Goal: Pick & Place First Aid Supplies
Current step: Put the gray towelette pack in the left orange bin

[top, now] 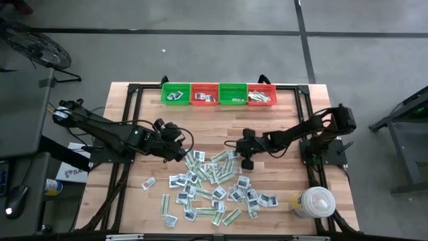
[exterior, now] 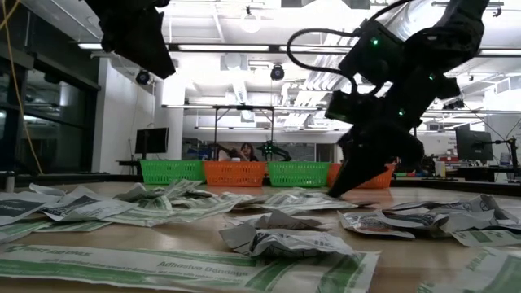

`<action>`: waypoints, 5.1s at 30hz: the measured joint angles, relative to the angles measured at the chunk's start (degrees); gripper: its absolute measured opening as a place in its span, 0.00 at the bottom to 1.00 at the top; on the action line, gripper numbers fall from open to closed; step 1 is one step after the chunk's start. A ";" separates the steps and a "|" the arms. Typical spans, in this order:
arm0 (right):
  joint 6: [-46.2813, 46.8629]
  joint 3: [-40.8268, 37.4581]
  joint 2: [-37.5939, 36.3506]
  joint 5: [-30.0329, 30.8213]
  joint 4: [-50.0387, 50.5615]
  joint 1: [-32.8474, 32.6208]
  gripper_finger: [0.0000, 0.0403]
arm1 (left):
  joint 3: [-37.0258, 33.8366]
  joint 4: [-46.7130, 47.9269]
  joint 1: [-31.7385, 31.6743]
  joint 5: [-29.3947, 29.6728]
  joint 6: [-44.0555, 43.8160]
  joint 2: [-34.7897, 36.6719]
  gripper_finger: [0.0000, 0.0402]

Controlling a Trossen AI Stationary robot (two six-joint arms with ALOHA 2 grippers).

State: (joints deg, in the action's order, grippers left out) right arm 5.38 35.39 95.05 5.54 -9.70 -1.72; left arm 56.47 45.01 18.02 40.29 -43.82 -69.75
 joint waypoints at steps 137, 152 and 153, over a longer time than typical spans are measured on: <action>-26.11 20.93 -29.93 29.51 11.63 21.32 0.59 | 0.03 -59.03 -64.62 -67.96 22.84 -26.34 0.00; -14.39 20.93 -29.91 21.20 16.87 30.62 0.55 | 0.00 -61.94 -67.91 -70.70 16.35 -34.91 0.00; -14.10 20.93 -29.91 21.10 17.25 30.78 0.55 | 0.00 -61.98 -67.91 -70.14 15.84 -35.06 0.00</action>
State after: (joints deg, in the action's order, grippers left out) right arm -8.72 56.31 65.14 26.63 7.55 29.06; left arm 56.47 -16.97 -49.89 -29.84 -27.98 -104.82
